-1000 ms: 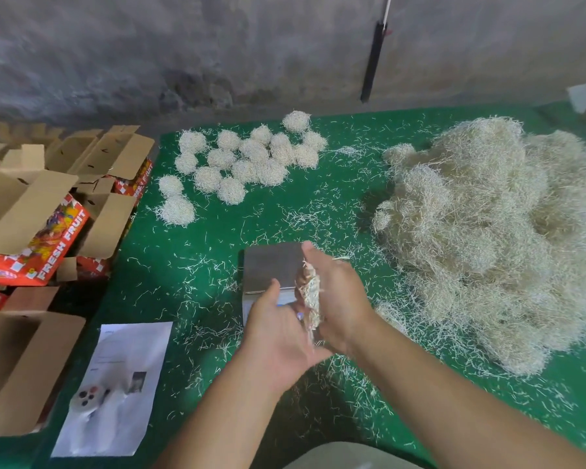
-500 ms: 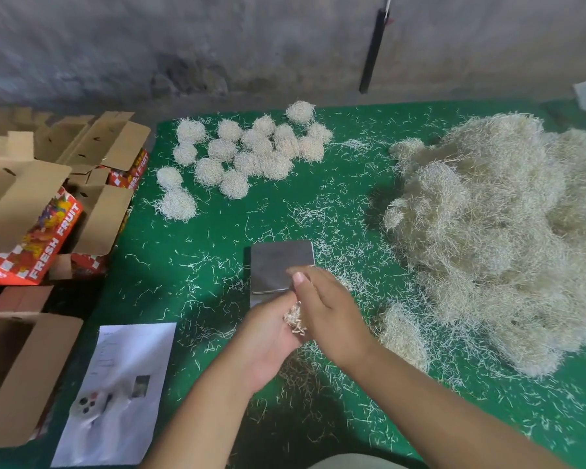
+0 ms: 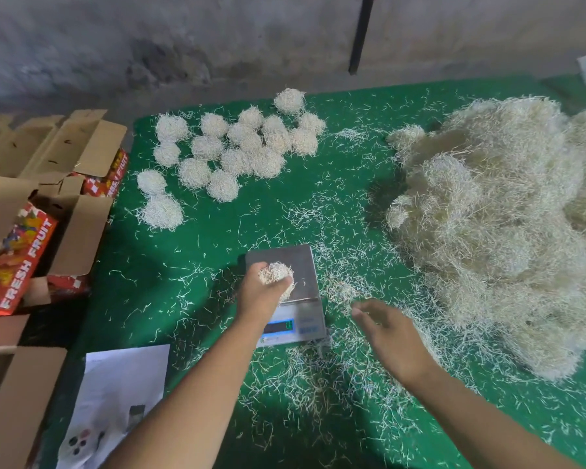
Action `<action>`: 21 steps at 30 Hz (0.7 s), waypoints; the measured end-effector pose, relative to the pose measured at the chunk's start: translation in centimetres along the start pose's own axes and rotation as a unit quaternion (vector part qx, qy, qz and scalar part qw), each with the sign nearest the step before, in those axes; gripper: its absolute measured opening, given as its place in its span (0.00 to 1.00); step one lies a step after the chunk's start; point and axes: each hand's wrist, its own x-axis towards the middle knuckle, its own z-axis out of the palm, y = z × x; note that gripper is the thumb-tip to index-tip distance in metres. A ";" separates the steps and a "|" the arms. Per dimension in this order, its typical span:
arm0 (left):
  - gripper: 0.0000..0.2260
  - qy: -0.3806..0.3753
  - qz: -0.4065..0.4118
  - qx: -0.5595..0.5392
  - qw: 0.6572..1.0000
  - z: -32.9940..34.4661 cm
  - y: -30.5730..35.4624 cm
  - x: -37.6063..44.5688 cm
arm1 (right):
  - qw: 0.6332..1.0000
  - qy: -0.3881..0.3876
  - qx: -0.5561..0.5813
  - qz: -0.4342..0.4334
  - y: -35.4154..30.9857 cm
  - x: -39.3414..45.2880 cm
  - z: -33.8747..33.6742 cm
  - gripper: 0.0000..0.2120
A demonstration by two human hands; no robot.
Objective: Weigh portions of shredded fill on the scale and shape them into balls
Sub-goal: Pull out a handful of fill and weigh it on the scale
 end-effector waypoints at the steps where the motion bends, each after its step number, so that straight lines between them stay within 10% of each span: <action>1: 0.31 0.004 0.008 0.026 1.000 0.5 0.0 0.9 | 1.000 0.001 -0.008 0.008 0.7 0.3 -0.4 0.08; 6: 0.35 0.005 0.040 0.182 0.982 2.6 -0.6 5.3 | 0.997 0.009 -0.039 0.067 4.9 1.4 -2.5 0.10; 21: 0.32 0.020 0.101 0.140 0.985 2.4 -1.8 7.5 | 0.986 -0.070 -0.032 0.147 8.5 6.1 -1.4 0.10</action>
